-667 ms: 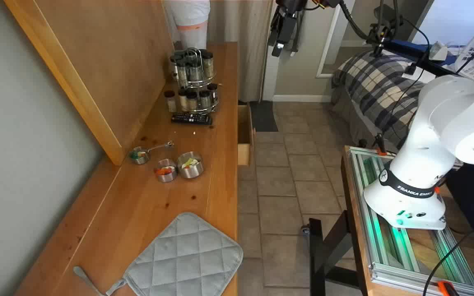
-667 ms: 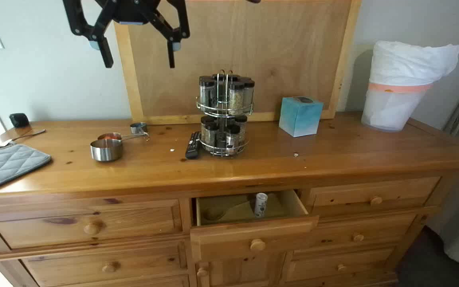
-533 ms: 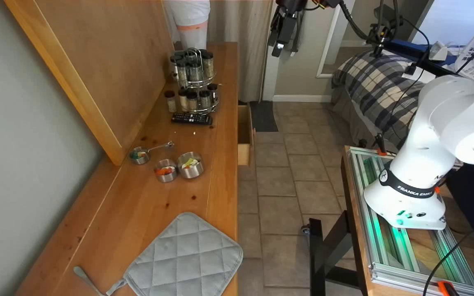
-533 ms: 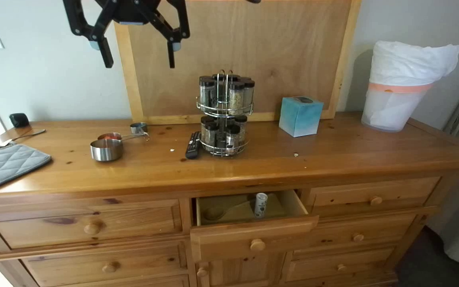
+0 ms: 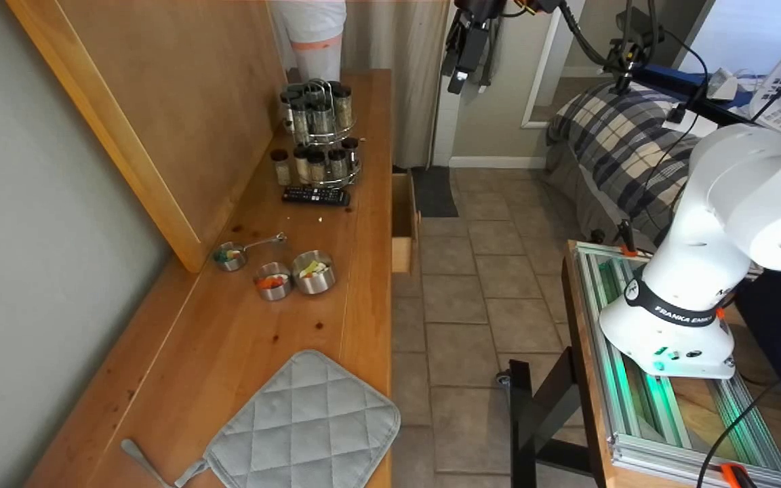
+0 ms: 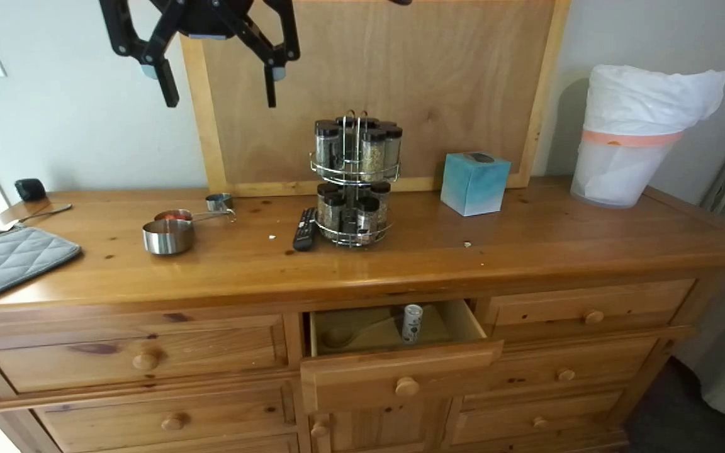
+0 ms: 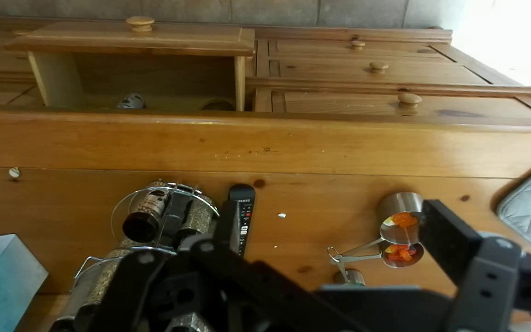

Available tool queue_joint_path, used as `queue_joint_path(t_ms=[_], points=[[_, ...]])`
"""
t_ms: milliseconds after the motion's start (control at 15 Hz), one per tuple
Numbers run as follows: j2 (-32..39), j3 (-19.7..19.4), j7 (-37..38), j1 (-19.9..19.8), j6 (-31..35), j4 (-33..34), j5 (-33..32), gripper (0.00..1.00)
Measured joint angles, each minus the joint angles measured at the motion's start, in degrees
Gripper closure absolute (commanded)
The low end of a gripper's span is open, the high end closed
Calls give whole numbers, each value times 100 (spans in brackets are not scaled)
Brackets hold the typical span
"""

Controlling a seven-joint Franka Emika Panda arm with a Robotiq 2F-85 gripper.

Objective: Open the middle top drawer

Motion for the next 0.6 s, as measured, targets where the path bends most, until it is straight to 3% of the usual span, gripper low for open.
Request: queue_joint_path(t_ms=[400, 600], points=[[42, 98, 54, -82, 54, -95, 9, 0], [205, 216, 165, -157, 482, -402, 4, 0]])
